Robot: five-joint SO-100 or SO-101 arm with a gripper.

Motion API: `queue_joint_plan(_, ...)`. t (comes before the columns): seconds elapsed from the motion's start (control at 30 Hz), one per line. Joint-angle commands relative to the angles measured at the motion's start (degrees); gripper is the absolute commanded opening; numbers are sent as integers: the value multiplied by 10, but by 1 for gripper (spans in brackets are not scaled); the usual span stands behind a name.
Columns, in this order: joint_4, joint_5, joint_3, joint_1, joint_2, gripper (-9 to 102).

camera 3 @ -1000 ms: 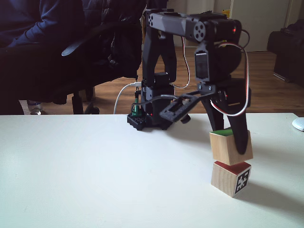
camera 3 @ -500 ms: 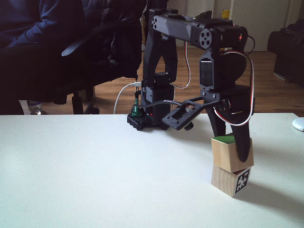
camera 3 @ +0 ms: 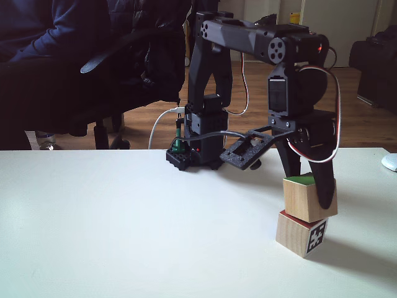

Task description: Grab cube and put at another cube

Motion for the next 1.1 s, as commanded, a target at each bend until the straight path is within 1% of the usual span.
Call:
queue_joint_plan(0.0, 7, -4, -8, 4, 5, 18)
queue_joint_plan(0.1, 8, -11, -1, 8, 5, 21)
queue_joint_plan(0.17, 7, -25, 6, 8, 5, 29)
queue_joint_plan(0.2, 4, -28, 11, 8, 6, 30)
queue_joint_plan(0.33, -17, -28, 33, 15, 27, 30)
queue_joint_plan(0.73, 2, -26, 32, 16, 46, 36)
queue_joint_plan(0.93, 23, -24, 14, 23, 65, 37)
queue_joint_plan(1.07, 71, -11, -25, 27, 107, 41)
